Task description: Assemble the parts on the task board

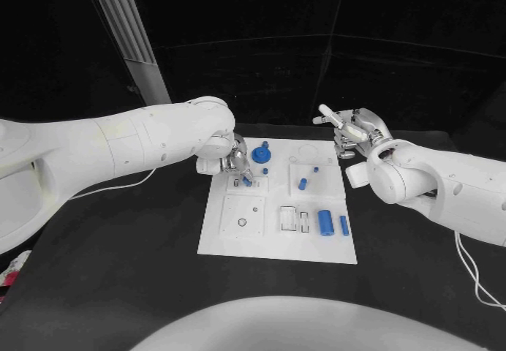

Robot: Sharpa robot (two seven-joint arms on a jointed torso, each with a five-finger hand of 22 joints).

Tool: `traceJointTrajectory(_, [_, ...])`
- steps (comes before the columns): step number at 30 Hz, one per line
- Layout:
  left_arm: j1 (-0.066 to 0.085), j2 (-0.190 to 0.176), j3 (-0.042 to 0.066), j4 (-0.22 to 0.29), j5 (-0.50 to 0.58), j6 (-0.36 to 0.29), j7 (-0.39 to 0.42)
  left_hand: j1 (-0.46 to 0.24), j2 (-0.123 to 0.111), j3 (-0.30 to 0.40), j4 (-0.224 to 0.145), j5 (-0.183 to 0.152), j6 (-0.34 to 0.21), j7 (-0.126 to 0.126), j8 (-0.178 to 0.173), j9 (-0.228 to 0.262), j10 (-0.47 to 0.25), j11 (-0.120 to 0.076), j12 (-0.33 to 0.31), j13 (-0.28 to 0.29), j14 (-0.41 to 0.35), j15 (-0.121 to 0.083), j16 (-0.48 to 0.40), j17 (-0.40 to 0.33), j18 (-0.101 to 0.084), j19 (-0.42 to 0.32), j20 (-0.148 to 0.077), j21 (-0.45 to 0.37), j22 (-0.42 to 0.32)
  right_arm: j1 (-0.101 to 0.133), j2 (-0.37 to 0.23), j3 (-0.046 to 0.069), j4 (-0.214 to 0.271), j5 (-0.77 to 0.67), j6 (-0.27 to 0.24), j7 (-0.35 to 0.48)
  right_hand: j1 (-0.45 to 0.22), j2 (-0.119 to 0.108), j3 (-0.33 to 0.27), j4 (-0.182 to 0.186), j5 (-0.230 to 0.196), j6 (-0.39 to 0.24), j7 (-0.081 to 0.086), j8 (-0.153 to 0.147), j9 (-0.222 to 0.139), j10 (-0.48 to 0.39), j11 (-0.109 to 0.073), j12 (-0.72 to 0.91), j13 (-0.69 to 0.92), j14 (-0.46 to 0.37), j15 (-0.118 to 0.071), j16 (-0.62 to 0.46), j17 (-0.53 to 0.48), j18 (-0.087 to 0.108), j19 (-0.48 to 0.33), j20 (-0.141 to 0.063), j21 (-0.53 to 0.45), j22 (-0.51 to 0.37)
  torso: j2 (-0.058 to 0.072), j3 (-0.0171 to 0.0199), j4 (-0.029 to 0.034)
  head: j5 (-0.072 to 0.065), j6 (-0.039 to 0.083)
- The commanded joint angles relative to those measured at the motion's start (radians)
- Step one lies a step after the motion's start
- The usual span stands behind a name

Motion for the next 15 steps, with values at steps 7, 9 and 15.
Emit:
traceJointTrajectory(7, [-0.002,0.005,0.0,-0.006,-0.002,0.025,-0.016,-0.007,0.004,0.008,0.002,-0.011,0.022,-0.023,-0.003,0.002,0.102,0.0,0.001,0.263,0.102,0.0,0.003,0.263,-0.006,0.105,-0.003,0.004,0.263,0.002,0.002,0.0,-0.001,-0.001,0.001,0.01,0.01,0.003,-0.004,0.0,-0.001,0.0,-0.006,0.004,0.001,0.104,0.0,0.0,0.263,0.104,0.0,0.002,0.264,0.01,0.02,0.001,-0.003,0.207,0.0,-0.0004,0.0003,0.002,0.0])
traceJointTrajectory(9, [-0.003,0.006,0.0,-0.006,-0.002,0.025,-0.016,-0.007,0.004,0.009,0.002,-0.011,0.022,-0.023,-0.004,0.003,0.102,0.0,0.001,0.263,0.102,0.0,0.003,0.263,-0.006,0.105,-0.003,0.004,0.263,0.002,0.002,0.0,-0.001,-0.001,0.001,0.01,0.01,0.003,-0.004,0.0,-0.001,0.0,-0.006,0.004,0.001,0.104,0.0,0.0,0.263,0.104,0.0,0.002,0.264,0.01,0.02,0.001,-0.003,0.207,0.0,-0.0003,0.0003,0.002,0.0])
traceJointTrajectory(15, [-0.004,0.005,0.0,-0.008,-0.003,0.025,-0.015,-0.008,0.005,0.009,0.003,-0.012,0.022,-0.022,-0.004,0.003,0.102,0.001,0.001,0.263,0.102,0.0,0.003,0.263,-0.006,0.105,-0.002,0.004,0.263,0.002,0.002,0.0,-0.001,-0.001,0.001,0.009,0.01,0.003,-0.004,0.0,-0.001,0.0,-0.006,0.004,0.001,0.104,0.0,0.0,0.263,0.104,0.0,0.002,0.264,0.01,0.02,0.001,-0.003,0.207,0.0,0.0,0.0001,0.001,0.0])
